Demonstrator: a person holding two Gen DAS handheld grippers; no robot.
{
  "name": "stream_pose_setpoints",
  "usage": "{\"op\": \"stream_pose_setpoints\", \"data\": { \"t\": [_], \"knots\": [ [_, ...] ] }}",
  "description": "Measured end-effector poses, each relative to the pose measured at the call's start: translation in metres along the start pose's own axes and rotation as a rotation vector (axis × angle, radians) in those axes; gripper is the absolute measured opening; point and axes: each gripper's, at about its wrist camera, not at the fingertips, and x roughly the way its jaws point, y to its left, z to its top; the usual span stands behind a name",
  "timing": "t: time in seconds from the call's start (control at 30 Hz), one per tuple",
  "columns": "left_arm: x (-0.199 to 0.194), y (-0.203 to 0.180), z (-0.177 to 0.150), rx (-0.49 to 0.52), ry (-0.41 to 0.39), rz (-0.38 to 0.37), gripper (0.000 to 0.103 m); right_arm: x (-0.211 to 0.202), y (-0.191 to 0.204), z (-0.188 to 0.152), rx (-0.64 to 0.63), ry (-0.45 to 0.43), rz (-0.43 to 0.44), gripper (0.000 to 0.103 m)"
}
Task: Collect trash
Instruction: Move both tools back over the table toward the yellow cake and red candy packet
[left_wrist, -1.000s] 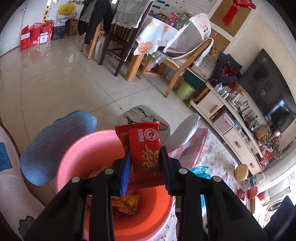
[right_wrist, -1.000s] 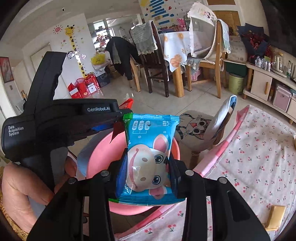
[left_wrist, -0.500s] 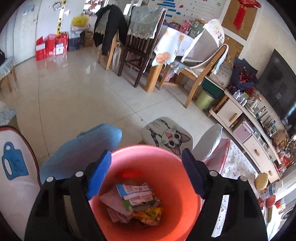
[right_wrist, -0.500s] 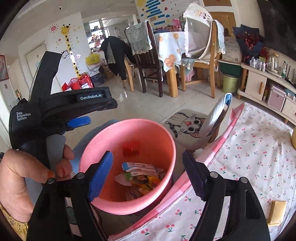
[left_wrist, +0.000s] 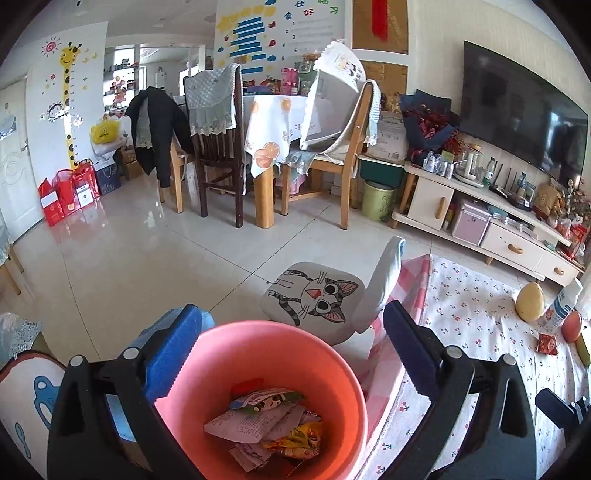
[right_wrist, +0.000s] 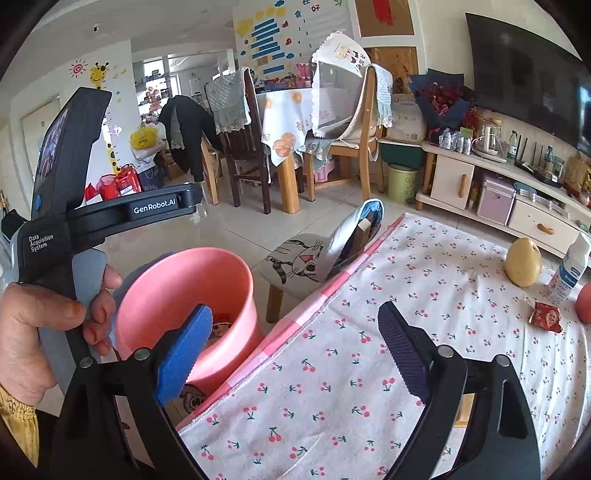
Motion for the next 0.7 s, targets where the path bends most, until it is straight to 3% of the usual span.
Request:
{"op": "stream_pose_setpoints", "data": {
  "t": [0.27,0.7],
  "knots": [
    [-0.016,-0.046,-0.005,0.071,-0.022,-0.079,0.099,-0.026,-0.034,-0.009,0.04,-0.029,-0.06,0.093],
    [-0.03,-0.116,-0.013,0.132,0.029,-0.178,0.099,-0.06,-0.101,-0.028,0.113,-0.052,-0.149,0.093]
  ]
}}
